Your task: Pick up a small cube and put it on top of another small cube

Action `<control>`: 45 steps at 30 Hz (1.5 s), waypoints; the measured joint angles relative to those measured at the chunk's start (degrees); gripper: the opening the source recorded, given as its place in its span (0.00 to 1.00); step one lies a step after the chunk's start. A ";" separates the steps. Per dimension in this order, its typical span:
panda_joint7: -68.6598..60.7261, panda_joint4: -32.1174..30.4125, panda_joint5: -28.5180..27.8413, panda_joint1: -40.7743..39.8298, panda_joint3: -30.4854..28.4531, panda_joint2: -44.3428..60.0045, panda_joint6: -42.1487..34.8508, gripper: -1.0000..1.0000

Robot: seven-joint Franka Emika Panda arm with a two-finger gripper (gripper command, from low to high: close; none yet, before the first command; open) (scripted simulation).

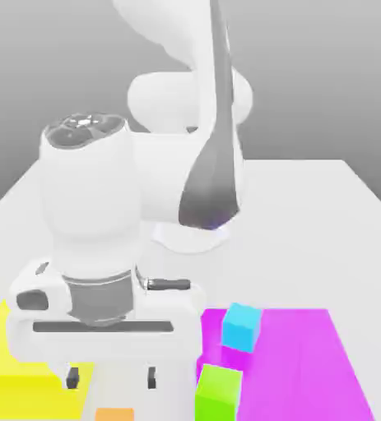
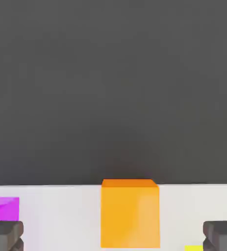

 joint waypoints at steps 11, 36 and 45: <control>-1.48 1.74 1.77 -1.35 1.56 8.73 6.15 0.00; 39.42 -20.89 -9.29 -9.74 -6.38 -29.15 -8.47 0.00; 39.59 -21.16 -9.38 -9.80 -6.38 -28.62 -7.73 1.00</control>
